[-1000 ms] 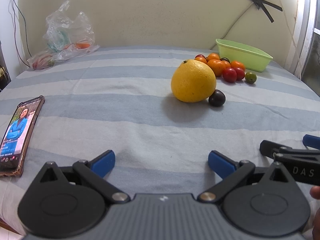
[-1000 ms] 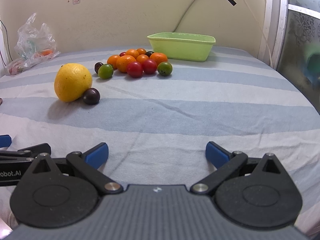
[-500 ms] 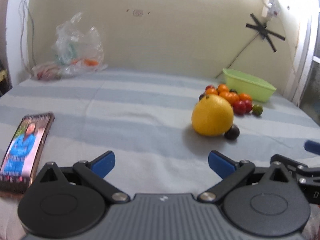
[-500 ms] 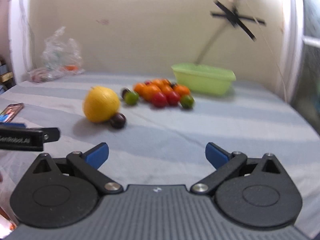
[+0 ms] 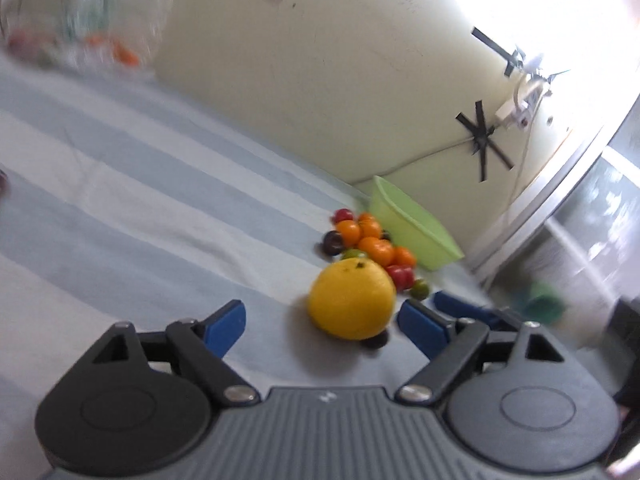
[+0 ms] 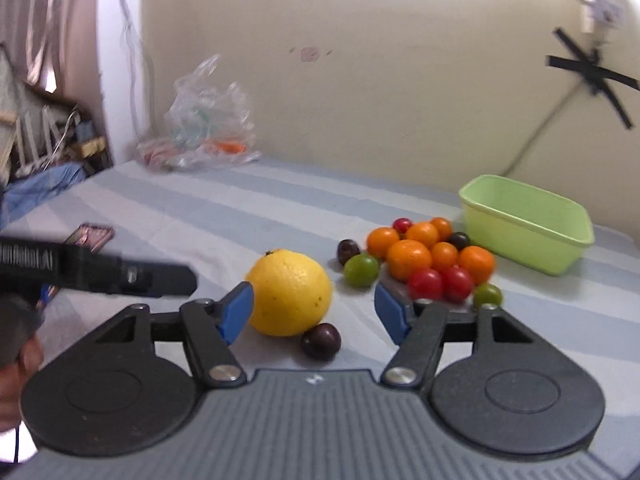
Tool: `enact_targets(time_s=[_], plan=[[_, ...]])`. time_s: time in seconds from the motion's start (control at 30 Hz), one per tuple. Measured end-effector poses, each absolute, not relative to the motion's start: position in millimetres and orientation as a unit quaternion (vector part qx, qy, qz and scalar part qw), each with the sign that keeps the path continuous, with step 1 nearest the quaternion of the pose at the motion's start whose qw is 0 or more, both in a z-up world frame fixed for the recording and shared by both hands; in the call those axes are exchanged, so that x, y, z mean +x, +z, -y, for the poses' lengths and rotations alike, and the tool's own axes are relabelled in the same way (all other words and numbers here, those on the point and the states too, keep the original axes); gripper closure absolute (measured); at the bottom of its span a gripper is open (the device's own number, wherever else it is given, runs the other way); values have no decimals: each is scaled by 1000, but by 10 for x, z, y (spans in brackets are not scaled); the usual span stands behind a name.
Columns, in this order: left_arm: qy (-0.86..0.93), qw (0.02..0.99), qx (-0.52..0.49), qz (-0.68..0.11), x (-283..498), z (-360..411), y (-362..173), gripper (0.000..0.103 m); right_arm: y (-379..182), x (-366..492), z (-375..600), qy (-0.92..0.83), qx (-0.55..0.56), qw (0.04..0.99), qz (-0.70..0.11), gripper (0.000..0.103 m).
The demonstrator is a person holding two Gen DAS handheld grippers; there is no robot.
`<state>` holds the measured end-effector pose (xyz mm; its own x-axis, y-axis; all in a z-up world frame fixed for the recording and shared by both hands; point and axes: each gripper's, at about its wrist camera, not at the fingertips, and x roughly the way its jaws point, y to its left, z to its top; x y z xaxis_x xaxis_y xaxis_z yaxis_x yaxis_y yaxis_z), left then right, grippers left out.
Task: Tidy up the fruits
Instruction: 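Move the left tool to the yellow grapefruit and close on it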
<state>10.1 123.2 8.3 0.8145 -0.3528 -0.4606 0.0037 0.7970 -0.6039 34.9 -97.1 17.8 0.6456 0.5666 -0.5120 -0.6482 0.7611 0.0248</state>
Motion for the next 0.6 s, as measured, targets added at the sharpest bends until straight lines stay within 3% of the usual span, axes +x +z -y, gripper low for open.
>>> enact_targets(time_s=[0.3,0.37,0.4,0.6], plan=[[-144,891,-303,-306,544,-1155,47,16,127,481,773,385,-152,873,-257,35],[-148,888,-294,-322,643,-1093,-5,27,91,532,721,396,-157,864,-267,35],[-155,883,-293,-333,682,-1076,-37,38,55,564,685,400,-163,859,-274,36],[-148,886,-286,-333,741,-1012,49,38,34,590,699,406,-157,859,-267,38]])
